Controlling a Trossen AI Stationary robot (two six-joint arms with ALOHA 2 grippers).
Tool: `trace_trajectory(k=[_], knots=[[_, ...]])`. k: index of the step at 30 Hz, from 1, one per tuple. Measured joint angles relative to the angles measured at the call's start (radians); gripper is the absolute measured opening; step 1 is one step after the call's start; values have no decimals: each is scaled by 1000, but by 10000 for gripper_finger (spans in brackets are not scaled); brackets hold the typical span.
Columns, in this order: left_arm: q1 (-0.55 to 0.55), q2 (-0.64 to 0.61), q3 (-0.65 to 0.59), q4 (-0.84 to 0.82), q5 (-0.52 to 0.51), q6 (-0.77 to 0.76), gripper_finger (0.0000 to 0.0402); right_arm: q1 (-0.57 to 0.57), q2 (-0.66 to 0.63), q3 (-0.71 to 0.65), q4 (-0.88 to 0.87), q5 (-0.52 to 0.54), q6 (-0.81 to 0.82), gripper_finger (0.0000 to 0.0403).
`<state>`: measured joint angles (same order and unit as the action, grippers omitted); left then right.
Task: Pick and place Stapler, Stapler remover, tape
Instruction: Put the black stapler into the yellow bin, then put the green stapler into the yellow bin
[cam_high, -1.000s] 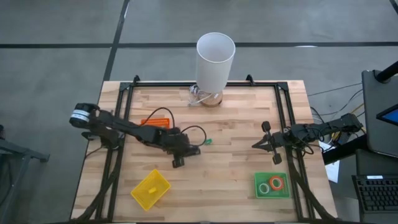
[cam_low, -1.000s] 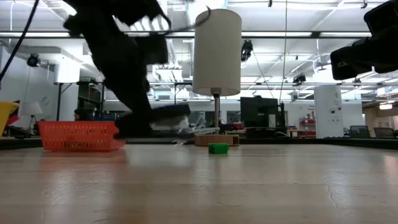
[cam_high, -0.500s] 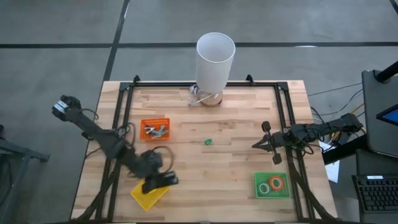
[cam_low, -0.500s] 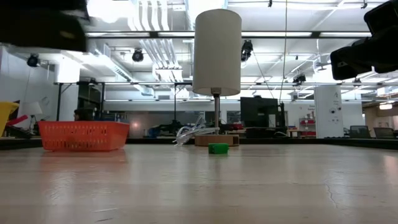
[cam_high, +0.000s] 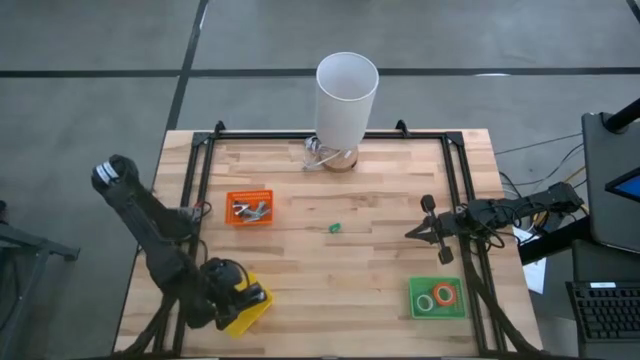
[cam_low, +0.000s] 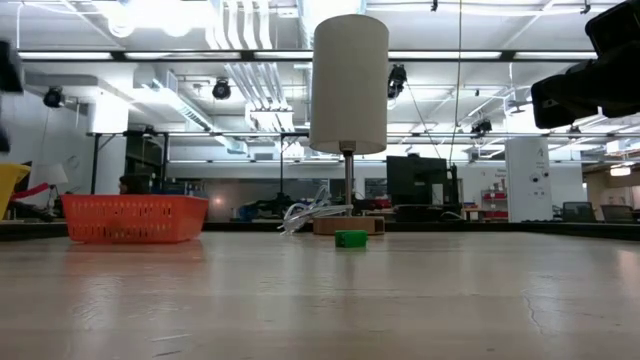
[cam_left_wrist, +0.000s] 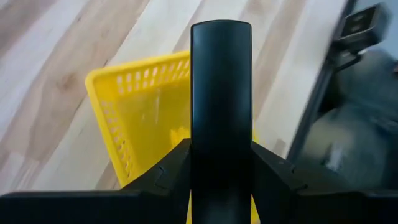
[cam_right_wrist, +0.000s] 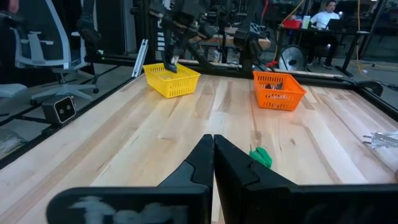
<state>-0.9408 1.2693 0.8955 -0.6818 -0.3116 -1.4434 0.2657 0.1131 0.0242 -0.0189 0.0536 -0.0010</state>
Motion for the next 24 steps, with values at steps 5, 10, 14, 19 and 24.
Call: trace_trajectory(k=[5, 10, 14, 19, 24], knots=[[0, 62, 0, 0, 93, -26, 135, 0, 0, 0, 0, 0, 0, 8], [6, 89, 0, 0, 111, -36, 135, 0, 0, 0, 0, 0, 0, 8], [19, 95, 0, 0, 109, -52, 137, 0, 0, 0, 0, 0, 0, 8], [41, 95, 0, -3, 95, -58, 159, 0, 0, 0, 0, 0, 0, 8], [49, 86, 0, -3, 6, -95, 189, 0, 0, 0, 0, 0, 0, 8]])
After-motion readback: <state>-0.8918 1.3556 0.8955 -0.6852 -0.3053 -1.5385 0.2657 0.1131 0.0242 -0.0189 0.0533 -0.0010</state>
